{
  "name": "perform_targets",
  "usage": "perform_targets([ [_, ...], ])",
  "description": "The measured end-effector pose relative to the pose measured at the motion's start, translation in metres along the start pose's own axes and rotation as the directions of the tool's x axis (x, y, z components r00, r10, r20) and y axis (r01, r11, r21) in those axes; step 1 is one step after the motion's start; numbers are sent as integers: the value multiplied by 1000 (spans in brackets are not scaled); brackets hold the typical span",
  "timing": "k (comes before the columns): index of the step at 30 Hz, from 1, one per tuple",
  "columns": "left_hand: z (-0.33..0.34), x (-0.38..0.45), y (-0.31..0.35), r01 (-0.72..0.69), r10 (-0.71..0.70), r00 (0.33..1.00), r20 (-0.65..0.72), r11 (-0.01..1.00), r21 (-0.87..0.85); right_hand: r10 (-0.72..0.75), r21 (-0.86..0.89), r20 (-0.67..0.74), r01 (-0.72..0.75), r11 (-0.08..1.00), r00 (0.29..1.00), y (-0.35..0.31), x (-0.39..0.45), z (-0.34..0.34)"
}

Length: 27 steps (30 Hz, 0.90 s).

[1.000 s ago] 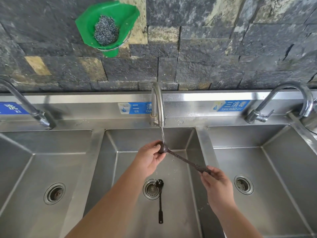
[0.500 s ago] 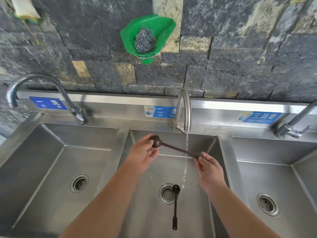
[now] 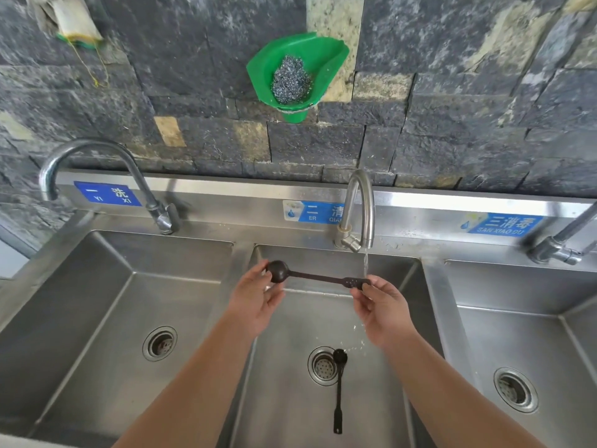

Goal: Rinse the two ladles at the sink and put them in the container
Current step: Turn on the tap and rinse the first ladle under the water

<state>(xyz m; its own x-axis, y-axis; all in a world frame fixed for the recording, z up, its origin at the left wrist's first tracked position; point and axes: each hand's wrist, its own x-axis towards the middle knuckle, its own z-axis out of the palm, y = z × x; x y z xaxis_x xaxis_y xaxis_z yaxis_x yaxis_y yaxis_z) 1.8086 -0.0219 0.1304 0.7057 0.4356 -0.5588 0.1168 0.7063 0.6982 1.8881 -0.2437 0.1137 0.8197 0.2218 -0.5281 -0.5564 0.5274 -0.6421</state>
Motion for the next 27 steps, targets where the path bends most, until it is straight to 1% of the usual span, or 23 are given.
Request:
perform_targets([
  [3,24,5,-18,90,-91,996,16,994,60,-53,76,-48,57,995,997,-16,-10,-15],
  [6,52,13,-38,151,-155,984,86,987,53,-148,88,-72,154,984,986,-35,-24,-33],
  [9,80,17,-56,220,-221,963,155,975,25,-266,45,-48,268,962,963,-48,-46,-53],
  [11,93,17,-67,266,-265,943,201,964,22,-330,-59,-20,329,943,944,-49,-64,-62],
  [13,102,16,-76,290,-289,930,228,956,30,-397,-220,1,388,895,918,-44,-81,-69],
  [15,107,16,-84,298,-300,923,243,954,45,-468,-410,13,432,804,883,-38,-95,-73],
  [16,109,15,-88,303,-306,916,259,952,55,-497,-477,22,446,757,867,-34,-101,-74],
  [18,110,13,-93,313,-326,895,304,945,90,-539,-548,39,469,693,842,-25,-115,-74],
  [19,110,11,-96,315,-333,887,319,943,107,-577,-602,58,490,631,814,-20,-120,-74],
  [20,109,8,-98,319,-340,883,324,940,117,-631,-678,102,518,522,769,-15,-125,-74],
  [21,108,7,-102,329,-348,884,313,938,113,-684,-758,174,540,365,708,-11,-129,-74],
  [22,107,5,-107,348,-360,885,294,933,95,-726,-816,260,547,186,636,-7,-131,-75],
  [23,106,1,-112,374,-378,883,277,925,72,-747,-849,348,529,6,567,-3,-133,-78],
  [24,105,-3,-119,406,-404,875,266,912,50,-741,-854,431,497,-153,514,0,-134,-81],
  [25,104,-9,-125,444,-438,859,265,895,42,-719,-843,502,459,-282,481,3,-135,-84],
  [26,103,-17,-132,483,-480,833,275,873,62,-687,-819,561,426,-383,462,5,-136,-89],
  [27,101,-25,-138,515,-523,799,297,850,111,-647,-787,614,408,-462,452,6,-138,-94],
])
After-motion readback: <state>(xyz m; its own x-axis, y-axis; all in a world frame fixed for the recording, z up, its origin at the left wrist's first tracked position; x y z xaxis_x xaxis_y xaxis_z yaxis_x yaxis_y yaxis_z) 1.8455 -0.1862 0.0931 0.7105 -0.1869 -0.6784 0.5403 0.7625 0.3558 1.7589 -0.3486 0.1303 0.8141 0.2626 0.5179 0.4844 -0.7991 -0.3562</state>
